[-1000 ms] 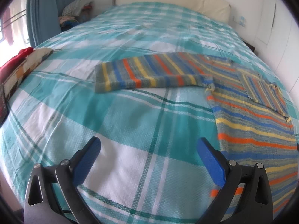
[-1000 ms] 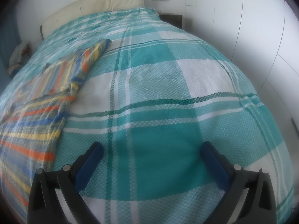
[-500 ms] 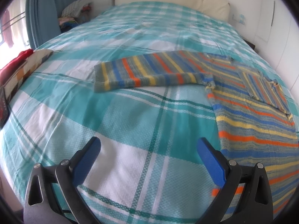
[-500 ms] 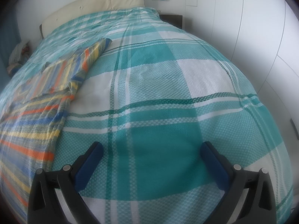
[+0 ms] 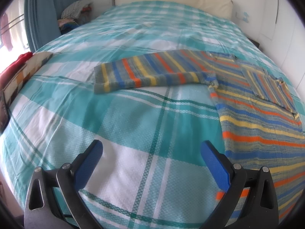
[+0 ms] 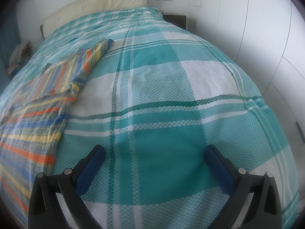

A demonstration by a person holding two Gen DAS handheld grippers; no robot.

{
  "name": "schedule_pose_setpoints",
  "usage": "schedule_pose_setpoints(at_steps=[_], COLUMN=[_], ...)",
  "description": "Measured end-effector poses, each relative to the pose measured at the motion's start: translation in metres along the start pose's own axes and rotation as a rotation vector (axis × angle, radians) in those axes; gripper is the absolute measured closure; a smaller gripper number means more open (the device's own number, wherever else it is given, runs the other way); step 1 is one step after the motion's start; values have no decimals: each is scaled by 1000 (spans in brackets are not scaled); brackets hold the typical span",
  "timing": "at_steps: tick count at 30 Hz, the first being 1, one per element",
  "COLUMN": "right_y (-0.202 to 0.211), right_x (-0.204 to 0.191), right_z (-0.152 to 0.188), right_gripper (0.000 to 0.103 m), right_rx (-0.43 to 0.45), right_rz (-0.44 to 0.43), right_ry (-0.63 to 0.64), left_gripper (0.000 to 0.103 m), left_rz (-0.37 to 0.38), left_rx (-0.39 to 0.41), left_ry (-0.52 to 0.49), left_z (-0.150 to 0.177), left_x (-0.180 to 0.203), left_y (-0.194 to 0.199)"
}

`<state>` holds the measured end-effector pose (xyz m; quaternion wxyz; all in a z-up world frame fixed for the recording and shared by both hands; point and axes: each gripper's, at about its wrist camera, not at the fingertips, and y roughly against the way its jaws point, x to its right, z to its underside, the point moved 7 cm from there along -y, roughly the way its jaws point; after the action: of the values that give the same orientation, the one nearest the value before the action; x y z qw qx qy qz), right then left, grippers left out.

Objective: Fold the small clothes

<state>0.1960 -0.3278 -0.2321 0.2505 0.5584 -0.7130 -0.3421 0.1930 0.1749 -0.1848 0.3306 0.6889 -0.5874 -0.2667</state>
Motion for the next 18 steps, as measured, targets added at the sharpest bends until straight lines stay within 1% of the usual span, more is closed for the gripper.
schedule_pose_setpoints(at_steps=[4, 6, 9, 11, 13, 14, 15, 16, 18], right_y=[0, 0, 0, 0, 0, 0, -1, -1, -1], right_x=[0, 0, 0, 0, 0, 0, 0, 0, 0], right_z=[0, 0, 0, 0, 0, 0, 0, 1, 1], right_gripper=[0, 0, 0, 0, 0, 0, 0, 0, 0], right_rx=[0, 0, 0, 0, 0, -1, -1, -2, -2], right_rz=[0, 0, 0, 0, 2, 4, 6, 9, 12], right_ry=[0, 0, 0, 1, 2, 3, 5, 7, 10], left_gripper=[1, 1, 1, 1, 1, 1, 1, 1, 2], left_rz=[10, 58, 180, 232, 284, 321, 335, 325, 301], left_rx=[-6, -23, -20, -6, -12, -29, -45, -64, -123], left_ry=[8, 47, 156, 242, 348, 395, 428, 446, 433], left_z=[0, -2, -13, -29, -48, -59, -69, -78, -95], left_x=[-1, -8, -31, -56, -85, -100, -112, -122, -132], left_y=[0, 3, 15, 20, 18, 11, 2, -7, -32])
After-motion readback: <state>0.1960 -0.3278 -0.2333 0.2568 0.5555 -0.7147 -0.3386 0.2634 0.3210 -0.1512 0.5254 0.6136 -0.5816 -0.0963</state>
